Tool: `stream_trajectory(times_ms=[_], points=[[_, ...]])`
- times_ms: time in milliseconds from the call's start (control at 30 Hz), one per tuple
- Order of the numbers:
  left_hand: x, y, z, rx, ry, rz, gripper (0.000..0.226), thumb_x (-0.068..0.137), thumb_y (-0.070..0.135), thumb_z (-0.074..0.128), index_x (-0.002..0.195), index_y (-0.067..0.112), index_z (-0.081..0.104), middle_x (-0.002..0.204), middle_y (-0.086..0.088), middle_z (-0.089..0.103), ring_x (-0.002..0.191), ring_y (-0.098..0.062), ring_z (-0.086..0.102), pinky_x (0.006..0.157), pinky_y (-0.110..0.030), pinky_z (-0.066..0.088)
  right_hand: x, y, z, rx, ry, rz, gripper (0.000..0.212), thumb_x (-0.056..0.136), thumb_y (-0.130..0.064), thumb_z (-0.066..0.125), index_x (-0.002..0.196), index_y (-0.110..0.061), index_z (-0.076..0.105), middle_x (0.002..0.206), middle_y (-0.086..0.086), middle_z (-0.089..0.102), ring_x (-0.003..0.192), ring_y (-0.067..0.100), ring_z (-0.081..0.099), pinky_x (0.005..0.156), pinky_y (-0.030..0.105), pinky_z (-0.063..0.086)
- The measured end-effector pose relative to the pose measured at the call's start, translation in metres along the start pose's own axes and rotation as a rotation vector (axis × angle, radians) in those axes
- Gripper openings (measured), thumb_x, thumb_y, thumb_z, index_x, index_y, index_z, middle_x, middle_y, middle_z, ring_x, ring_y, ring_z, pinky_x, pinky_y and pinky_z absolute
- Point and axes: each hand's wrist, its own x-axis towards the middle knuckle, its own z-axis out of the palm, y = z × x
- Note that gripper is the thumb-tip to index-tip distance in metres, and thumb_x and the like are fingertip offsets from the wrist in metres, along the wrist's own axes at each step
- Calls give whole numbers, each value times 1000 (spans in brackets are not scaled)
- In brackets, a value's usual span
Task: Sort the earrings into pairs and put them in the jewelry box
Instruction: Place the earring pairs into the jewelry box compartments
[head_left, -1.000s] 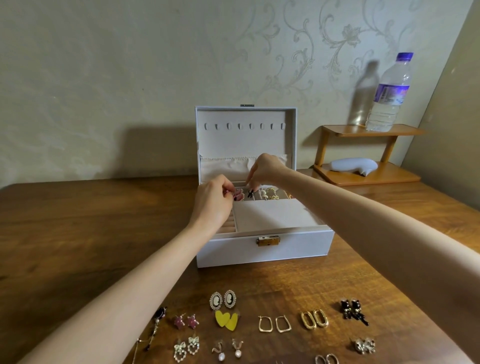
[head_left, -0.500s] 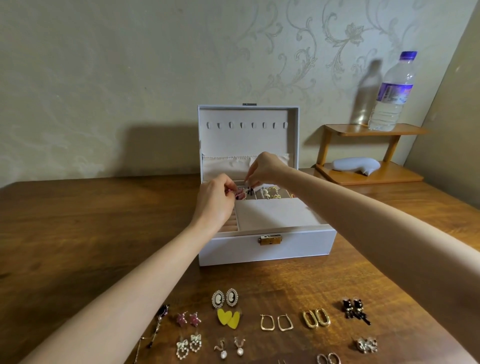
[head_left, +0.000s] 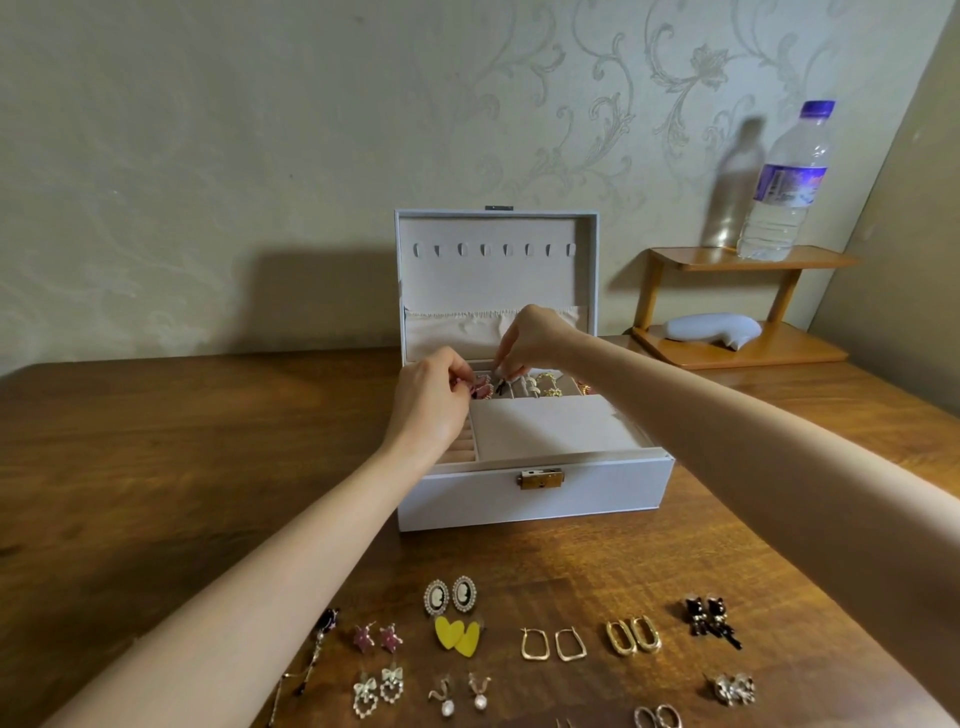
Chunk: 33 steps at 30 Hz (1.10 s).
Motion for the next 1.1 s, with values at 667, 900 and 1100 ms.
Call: stream_trajectory(times_ms=[667, 900, 1100], points=[[0, 0, 0, -5, 2, -8, 14, 91, 4, 53, 96, 10, 64, 97, -7, 65, 81, -12, 56, 69, -20, 44, 6, 0, 11, -332, 15, -106, 16, 68, -20, 78, 83, -26, 76, 78, -5, 71, 73, 10, 60, 65, 25, 50], [0, 1, -1, 0, -3, 1, 14, 91, 3, 52, 98, 8, 64, 99, -6, 65, 82, -10, 54, 63, -11, 39, 6, 1, 5, -356, 3, -94, 19, 69, -21, 80, 84, -12, 73, 79, 4, 67, 79, 17, 59, 59, 23, 44], [0, 1, 0, 1, 1, 0, 14, 91, 3, 52, 98, 8, 63, 97, -6, 65, 79, -10, 54, 57, -5, 35, 3, 6, 0, -350, 25, -106, 26, 71, -27, 79, 88, -9, 73, 76, 3, 62, 76, 14, 53, 51, 19, 36]])
